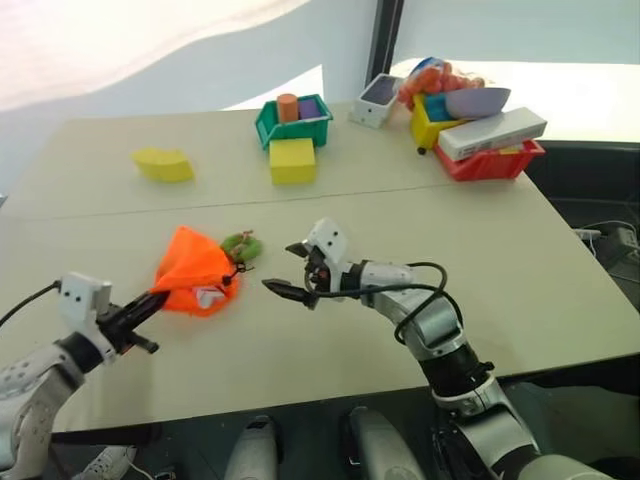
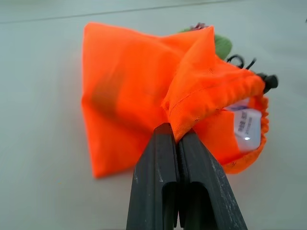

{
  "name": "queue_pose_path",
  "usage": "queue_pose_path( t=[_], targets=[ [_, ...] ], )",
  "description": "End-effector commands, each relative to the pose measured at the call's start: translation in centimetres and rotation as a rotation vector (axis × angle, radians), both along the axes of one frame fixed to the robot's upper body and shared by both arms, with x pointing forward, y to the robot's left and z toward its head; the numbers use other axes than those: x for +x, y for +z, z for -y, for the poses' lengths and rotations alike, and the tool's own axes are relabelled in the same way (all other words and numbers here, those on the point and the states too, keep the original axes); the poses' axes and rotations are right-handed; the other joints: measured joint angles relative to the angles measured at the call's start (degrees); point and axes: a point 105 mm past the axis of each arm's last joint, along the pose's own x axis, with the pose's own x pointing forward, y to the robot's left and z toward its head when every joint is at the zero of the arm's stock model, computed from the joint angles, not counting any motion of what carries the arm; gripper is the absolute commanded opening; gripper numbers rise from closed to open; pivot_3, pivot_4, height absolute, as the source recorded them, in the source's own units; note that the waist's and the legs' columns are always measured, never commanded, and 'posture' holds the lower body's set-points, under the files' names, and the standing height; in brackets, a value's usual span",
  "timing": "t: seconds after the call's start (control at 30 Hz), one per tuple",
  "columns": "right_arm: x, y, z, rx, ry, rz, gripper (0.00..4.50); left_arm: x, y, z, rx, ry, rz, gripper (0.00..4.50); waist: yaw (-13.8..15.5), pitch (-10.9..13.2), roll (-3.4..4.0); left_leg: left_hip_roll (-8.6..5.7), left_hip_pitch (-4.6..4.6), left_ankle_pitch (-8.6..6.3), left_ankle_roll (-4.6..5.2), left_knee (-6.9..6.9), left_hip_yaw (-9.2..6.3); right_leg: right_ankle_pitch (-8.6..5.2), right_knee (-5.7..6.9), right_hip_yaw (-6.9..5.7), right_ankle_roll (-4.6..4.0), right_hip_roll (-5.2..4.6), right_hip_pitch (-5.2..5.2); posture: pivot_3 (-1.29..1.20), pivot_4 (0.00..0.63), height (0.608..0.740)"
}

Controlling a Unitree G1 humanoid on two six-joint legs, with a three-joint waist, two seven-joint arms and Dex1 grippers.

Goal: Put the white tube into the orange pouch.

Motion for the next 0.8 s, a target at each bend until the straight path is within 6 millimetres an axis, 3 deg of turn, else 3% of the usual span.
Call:
queue_pose_path(
  t=[0.03, 0.17, 0.27, 0.37, 0.5, 0.63, 0.8],
  targets=[
    [0.2, 0.8, -0.7, 0.009, 0.004, 0.064, 4.47, -0.1, 1.8, -3.3, 0.107, 0.096, 0.070, 0.00, 0.05, 0.00, 0.00, 0.00, -0.01, 0.00, 0.00, 0.00, -0.01, -0.02, 0.00, -0.01, 0.02, 0.00, 0.00, 0.00, 0.150, 0.740],
    [1.0, 0.5, -1.7, -0.011, -0.012, 0.100, 4.47, 0.7, 1.8, -5.4, 0.225, 0.183, 0.111, 0.00, 0.06, 0.00, 0.00, 0.00, -0.01, 0.00, 0.00, 0.00, 0.03, -0.02, -0.02, 0.00, 0.02, -0.03, -0.01, 0.00, 0.150, 0.740],
    [1.5, 0.3, -2.6, -0.032, -0.015, 0.142, 4.47, 1.1, 1.8, -4.2, 0.203, 0.132, 0.133, 0.00, 0.06, 0.00, -0.02, 0.00, -0.05, 0.00, 0.00, 0.00, 0.05, 0.00, -0.02, 0.00, -0.02, -0.05, -0.03, 0.00, 0.150, 0.740],
    [1.4, 0.1, -3.8, -0.053, 0.024, 0.197, 4.50, 0.8, 1.5, -1.8, 0.153, 0.025, 0.122, 0.84, 0.05, -0.01, -0.02, -0.01, -0.06, 0.00, 0.00, -0.02, 0.12, 0.11, -0.04, 0.01, -0.15, -0.10, -0.03, 0.00, 0.150, 0.740],
    [-0.1, 0.1, -6.1, -0.091, 0.172, 0.324, 4.50, 0.8, 2.2, -1.9, 0.104, 0.055, 0.139, 2.84, 0.01, -0.01, -0.03, 0.00, -0.05, 0.00, 0.00, -0.05, 0.11, 0.11, -0.02, 0.01, -0.14, -0.07, -0.05, 0.00, 0.150, 0.740],
    [-0.3, -0.4, -7.2, -0.102, 0.204, 0.332, 4.50, 0.5, 3.2, -1.7, 0.047, 0.044, 0.153, 2.84, -0.01, -0.01, -0.03, 0.04, -0.04, 0.00, 0.00, -0.04, 0.06, 0.11, 0.04, 0.00, -0.14, 0.00, -0.05, 0.00, 0.150, 0.740],
    [0.6, -2.4, -8.4, -0.205, 0.192, 0.370, 4.50, 0.0, 4.1, -2.1, -0.047, 0.060, 0.179, 2.84, -0.02, -0.02, -0.04, 0.04, -0.03, 0.00, 0.00, -0.02, 0.06, 0.11, 0.04, 0.00, -0.14, 0.00, -0.04, 0.00, 0.150, 0.740]
  ],
)
